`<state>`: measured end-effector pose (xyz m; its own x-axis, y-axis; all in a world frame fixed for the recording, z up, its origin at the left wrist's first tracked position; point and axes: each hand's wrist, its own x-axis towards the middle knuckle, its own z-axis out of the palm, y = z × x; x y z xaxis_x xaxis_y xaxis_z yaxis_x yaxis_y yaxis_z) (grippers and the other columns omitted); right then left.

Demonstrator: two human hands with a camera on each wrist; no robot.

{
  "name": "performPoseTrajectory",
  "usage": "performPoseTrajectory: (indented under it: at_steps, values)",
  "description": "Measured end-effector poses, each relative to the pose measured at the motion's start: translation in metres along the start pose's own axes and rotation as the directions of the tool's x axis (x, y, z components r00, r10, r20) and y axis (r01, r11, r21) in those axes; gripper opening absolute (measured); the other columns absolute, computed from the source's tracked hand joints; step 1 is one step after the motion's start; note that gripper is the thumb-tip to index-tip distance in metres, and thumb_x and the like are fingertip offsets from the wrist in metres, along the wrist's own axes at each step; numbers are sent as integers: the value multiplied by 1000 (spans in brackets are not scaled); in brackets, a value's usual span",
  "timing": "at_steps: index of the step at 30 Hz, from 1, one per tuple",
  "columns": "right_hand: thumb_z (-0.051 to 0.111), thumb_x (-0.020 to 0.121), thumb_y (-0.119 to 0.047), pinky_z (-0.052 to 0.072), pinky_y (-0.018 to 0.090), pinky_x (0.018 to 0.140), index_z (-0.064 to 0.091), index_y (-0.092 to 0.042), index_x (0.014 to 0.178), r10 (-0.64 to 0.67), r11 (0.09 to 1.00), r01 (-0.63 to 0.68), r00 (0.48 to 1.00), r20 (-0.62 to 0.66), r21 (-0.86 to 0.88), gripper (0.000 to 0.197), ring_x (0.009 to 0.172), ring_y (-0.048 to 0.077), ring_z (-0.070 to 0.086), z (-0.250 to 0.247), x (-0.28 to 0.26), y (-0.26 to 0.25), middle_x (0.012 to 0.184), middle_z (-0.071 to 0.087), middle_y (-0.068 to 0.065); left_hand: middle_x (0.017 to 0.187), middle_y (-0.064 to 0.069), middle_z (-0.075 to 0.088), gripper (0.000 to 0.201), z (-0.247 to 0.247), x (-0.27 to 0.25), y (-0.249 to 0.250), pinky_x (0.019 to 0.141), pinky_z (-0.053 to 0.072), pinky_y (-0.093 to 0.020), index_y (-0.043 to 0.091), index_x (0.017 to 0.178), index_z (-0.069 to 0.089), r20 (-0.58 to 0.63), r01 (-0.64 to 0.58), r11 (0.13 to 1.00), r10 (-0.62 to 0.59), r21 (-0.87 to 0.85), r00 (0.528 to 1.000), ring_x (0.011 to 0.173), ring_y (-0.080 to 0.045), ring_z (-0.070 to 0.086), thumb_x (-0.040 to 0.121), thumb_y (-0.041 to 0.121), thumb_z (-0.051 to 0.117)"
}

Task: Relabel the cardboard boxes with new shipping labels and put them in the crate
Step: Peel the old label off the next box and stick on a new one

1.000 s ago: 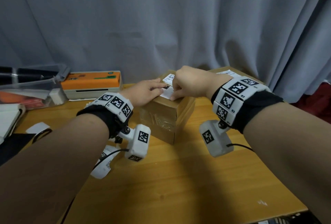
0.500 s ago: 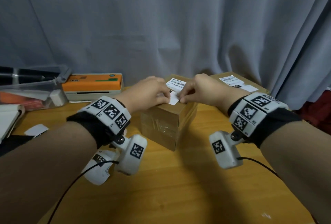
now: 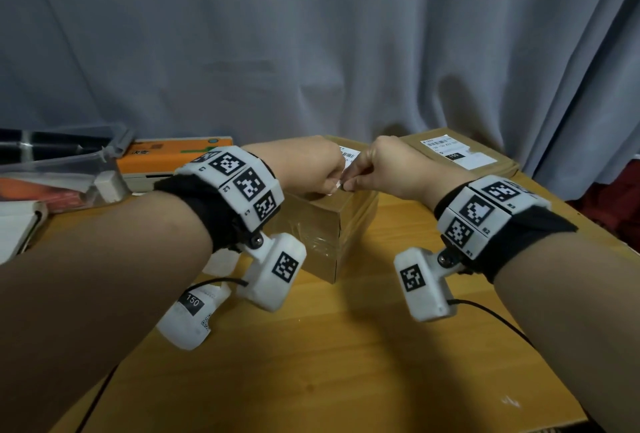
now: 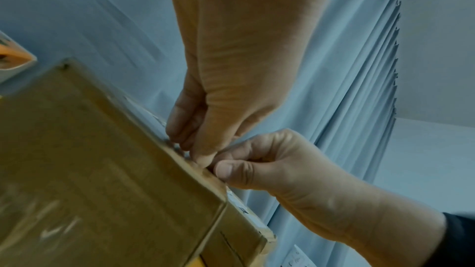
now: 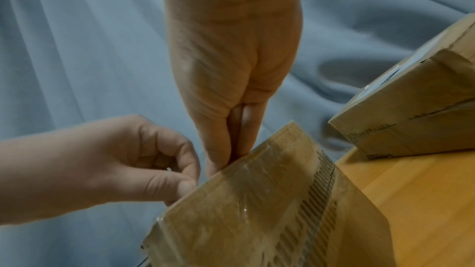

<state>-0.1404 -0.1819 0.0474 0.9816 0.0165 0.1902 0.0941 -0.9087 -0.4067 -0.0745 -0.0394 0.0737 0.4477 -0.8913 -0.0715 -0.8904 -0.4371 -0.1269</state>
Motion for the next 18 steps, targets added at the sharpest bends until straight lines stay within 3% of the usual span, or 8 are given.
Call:
performPoseTrajectory:
  at_steps: [4, 6, 10, 18]
  values:
    - [75, 78, -19, 49, 37, 92, 77, -14, 95, 16, 1000, -16, 1000, -9, 9, 17, 94, 13, 66, 1, 0, 0, 94, 75, 0, 67, 3, 49, 12, 7, -2, -3, 52, 31, -26, 14, 78, 58, -73, 39, 999, -41, -26, 996, 73, -19, 49, 88, 15, 52]
    - [75, 78, -20, 49, 35, 93, 77, -15, 95, 24, 1000, -24, 1000, -8, 13, 17, 95, 11, 66, 1, -1, 0, 95, 75, -1, 67, 7, 50, 10, 8, -3, -11, 54, 32, -21, 16, 77, 60, -84, 41, 994, -50, -101, 995, 73, -16, 50, 86, 16, 57]
    - [75, 78, -22, 50, 36, 91, 77, -15, 93, 26, 1000, -26, 1000, -13, -14, 17, 94, 13, 66, 1, 0, -2, 93, 75, 0, 86, 5, 58, 9, 8, -7, -18, 60, 34, -15, 21, 83, 62, -54, 31, 983, -41, -180, 998, 81, -12, 52, 85, 29, 66]
    - [74, 79, -21, 49, 32, 90, 77, -13, 94, 40, 999, -41, 999, -28, -23, 17, 93, 14, 65, 1, -3, -7, 92, 75, 2, 79, 2, 55, 30, 7, 1, -14, 55, 30, -20, 28, 62, 44, -12, 22, 999, -23, -43, 1000, 73, -14, 48, 88, 30, 61]
